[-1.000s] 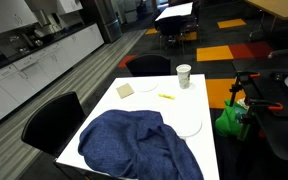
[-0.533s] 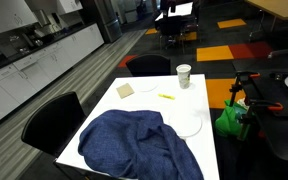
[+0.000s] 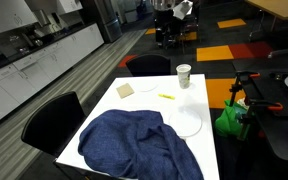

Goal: Pick up the marker and put it in the cup

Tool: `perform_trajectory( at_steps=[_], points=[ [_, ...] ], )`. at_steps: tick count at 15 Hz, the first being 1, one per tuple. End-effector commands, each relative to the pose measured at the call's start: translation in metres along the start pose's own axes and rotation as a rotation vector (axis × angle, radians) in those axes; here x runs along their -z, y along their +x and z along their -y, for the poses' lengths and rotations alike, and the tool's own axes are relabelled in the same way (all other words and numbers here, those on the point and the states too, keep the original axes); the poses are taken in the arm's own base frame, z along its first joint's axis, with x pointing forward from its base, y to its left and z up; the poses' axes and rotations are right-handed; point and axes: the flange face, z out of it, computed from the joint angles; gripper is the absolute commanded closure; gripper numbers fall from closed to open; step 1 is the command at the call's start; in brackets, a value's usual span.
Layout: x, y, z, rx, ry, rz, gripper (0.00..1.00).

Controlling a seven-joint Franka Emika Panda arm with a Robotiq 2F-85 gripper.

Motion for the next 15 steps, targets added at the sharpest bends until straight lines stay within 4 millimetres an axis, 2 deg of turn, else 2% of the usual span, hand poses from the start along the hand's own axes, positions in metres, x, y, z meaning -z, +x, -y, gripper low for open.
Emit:
perform_trajectory(
  at_steps=[1, 6, 11, 14, 15],
  points=[
    [-0.042, 0.009, 0.009, -0.01, -0.002, 0.005, 0.0],
    [-0.103, 0.007, 0.022, -0.002, -0.003, 0.061, 0.0],
    [-0.154, 0.011, 0.048, -0.011, 0.006, 0.115, 0.0],
    [-0.175, 0.013, 0.059, -0.04, 0.02, 0.142, 0.0],
    [-0.166, 0.005, 0.053, -0.004, 0.015, 0.148, 0.0]
  ],
)
